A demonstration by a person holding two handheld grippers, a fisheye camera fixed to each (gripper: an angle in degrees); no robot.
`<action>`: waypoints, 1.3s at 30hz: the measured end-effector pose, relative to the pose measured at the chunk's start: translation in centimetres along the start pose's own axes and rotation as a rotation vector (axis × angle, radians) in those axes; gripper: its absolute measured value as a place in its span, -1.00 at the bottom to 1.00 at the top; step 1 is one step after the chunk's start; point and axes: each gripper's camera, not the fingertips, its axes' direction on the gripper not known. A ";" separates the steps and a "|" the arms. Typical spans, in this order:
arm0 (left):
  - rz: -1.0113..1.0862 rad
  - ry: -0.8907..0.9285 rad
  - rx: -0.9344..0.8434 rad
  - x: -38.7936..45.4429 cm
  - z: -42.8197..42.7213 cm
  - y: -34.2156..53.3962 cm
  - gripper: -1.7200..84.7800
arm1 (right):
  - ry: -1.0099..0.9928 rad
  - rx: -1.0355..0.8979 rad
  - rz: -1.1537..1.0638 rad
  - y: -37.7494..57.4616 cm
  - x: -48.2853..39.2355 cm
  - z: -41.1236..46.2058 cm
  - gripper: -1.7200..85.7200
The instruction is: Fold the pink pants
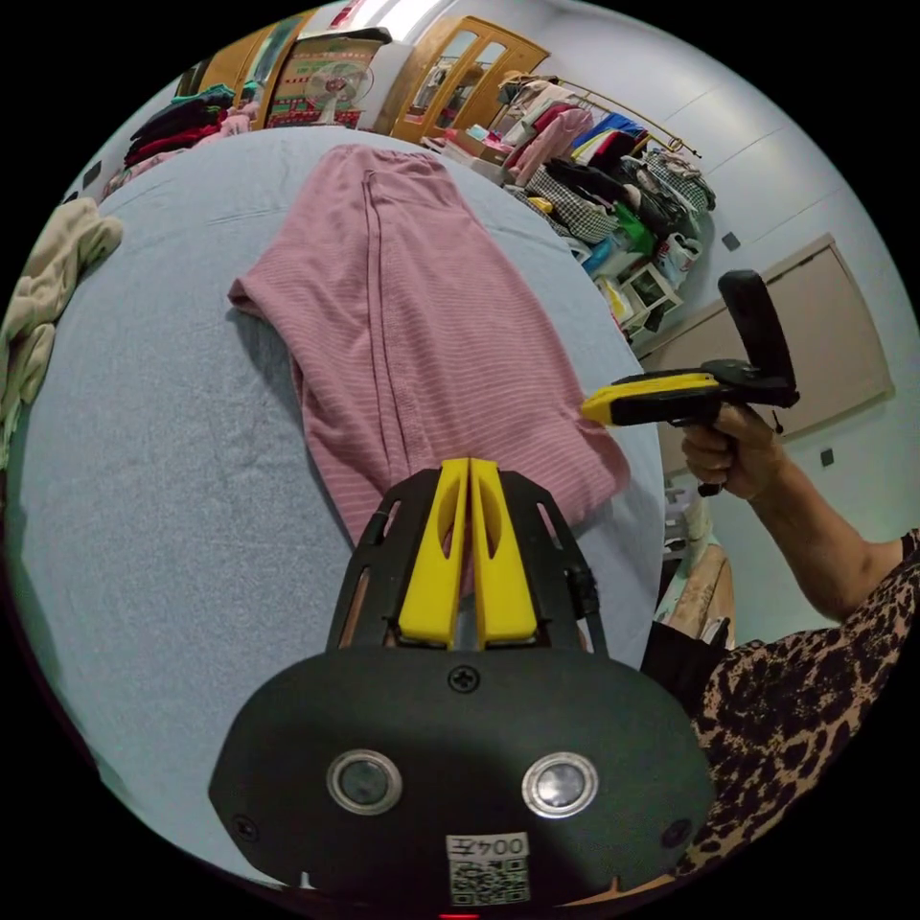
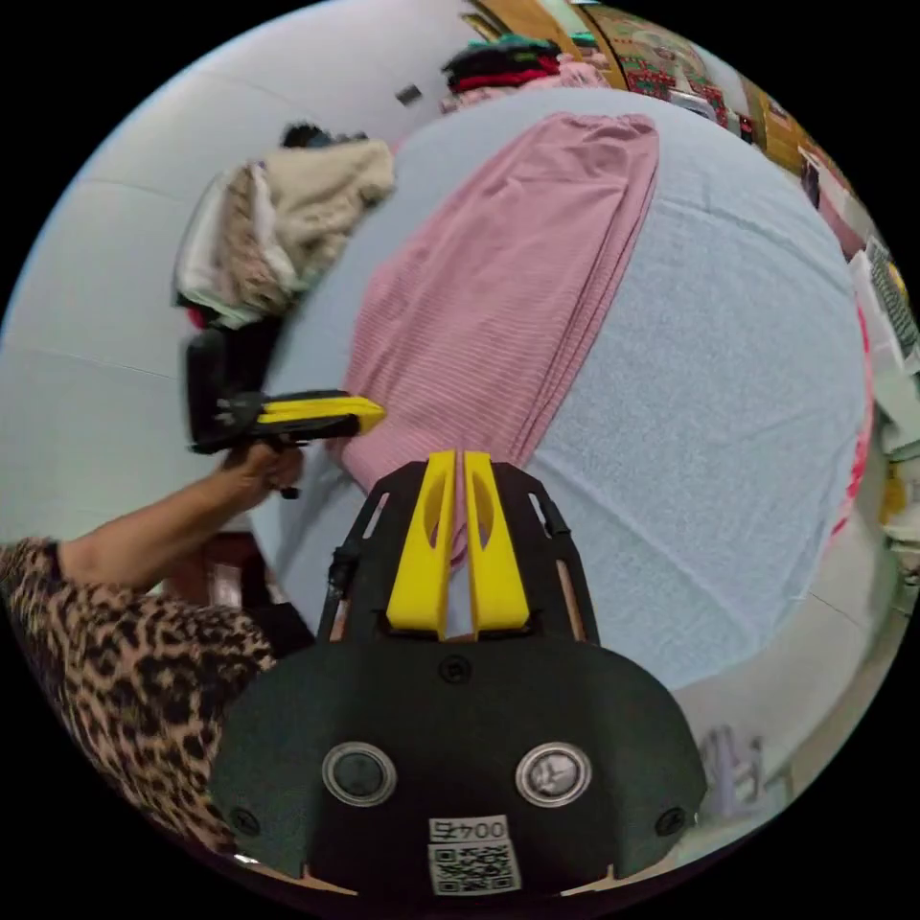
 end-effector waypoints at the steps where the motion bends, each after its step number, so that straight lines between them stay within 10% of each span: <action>1: 0.000 -0.003 0.001 0.0 0.0 0.1 -0.94 | -0.127 0.094 -0.008 2.2 1.5 -0.8 -0.80; 22: -0.023 0.014 0.010 1.7 -0.2 0.5 -0.94 | -0.327 0.142 -0.063 16.1 6.5 6.4 -0.76; 39: 0.015 -0.017 0.022 6.9 -1.3 -0.8 -0.93 | 0.216 -0.059 -0.194 22.0 -3.5 7.5 -0.81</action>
